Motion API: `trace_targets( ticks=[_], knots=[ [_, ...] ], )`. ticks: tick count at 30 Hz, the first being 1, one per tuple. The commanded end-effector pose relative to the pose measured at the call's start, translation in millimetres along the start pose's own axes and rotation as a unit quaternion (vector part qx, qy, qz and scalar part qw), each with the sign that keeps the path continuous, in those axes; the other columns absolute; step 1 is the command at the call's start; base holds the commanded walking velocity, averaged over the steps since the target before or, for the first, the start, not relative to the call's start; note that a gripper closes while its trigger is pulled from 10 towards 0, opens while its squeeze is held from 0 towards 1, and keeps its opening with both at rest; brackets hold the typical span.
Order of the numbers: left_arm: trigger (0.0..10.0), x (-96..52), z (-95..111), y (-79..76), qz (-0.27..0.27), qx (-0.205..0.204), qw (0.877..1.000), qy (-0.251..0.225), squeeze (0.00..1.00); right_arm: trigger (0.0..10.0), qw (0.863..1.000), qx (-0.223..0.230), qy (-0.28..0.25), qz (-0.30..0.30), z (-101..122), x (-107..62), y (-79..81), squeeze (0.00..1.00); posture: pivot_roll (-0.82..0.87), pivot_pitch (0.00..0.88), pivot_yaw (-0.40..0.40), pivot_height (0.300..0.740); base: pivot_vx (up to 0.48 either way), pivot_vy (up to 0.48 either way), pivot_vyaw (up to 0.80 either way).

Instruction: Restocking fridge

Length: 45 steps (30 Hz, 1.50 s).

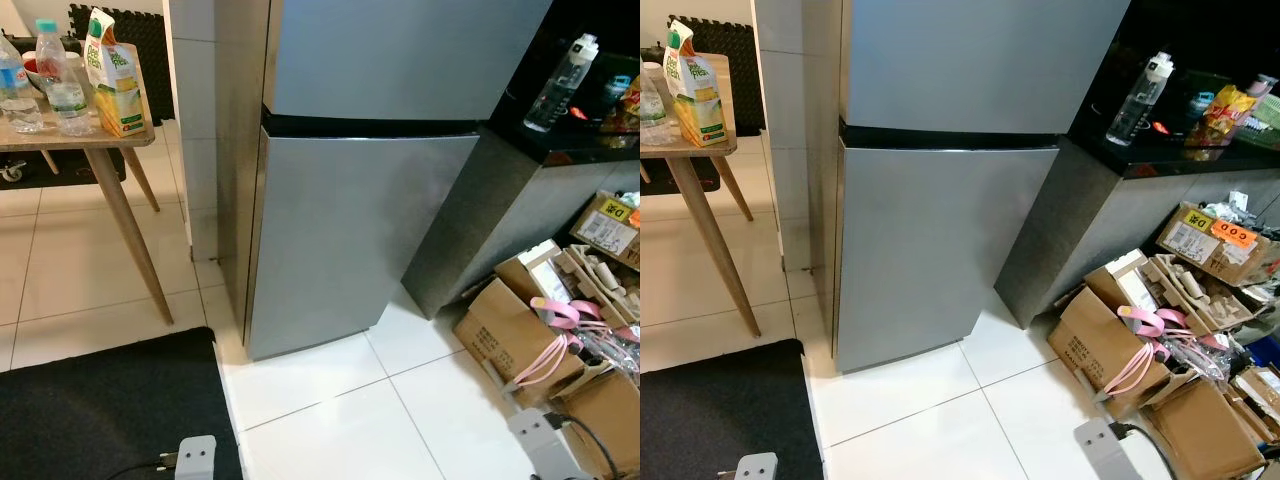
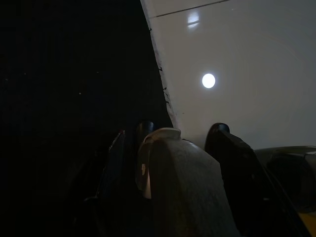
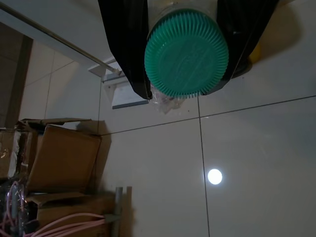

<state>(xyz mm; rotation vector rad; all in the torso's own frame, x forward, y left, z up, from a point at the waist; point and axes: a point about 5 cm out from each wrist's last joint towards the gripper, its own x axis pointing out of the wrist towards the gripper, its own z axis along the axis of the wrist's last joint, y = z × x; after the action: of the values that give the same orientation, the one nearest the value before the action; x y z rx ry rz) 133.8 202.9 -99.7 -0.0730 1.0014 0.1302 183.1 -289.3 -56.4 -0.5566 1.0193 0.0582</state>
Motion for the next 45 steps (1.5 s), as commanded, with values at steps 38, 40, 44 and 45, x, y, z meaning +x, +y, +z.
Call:
trace_targets(
  ticks=[38,40,44,45],
  knots=[
    [10.0,-1.3,-7.4,8.1,-0.017,0.045,0.998,0.044,0.0,10.0,0.996,0.086,0.019,-0.027,-23.5,-3.8,7.9,0.0,-0.06,0.0,-0.048,0.74,0.0,0.0,0.0],
    [10.0,0.3,-2.3,5.8,-0.022,0.054,0.998,0.04,0.0,10.0,0.996,0.086,0.019,-0.026,-24.0,-3.9,8.4,0.0,-0.07,0.0,-0.033,0.74,0.0,0.0,0.0],
    [10.0,2.7,9.7,8.9,-0.03,0.097,0.994,0.038,0.0,10.0,0.996,0.087,0.01,-0.023,-20.2,-3.0,13.8,0.0,-0.12,0.032,0.012,0.74,0.0,0.0,0.0],
    [10.0,2.7,9.7,8.9,-0.03,0.097,0.994,0.038,0.0,10.0,0.996,0.087,0.01,-0.023,-20.2,-3.0,13.8,0.0,-0.12,0.032,0.012,0.74,0.0,0.0,0.0]
  ],
)
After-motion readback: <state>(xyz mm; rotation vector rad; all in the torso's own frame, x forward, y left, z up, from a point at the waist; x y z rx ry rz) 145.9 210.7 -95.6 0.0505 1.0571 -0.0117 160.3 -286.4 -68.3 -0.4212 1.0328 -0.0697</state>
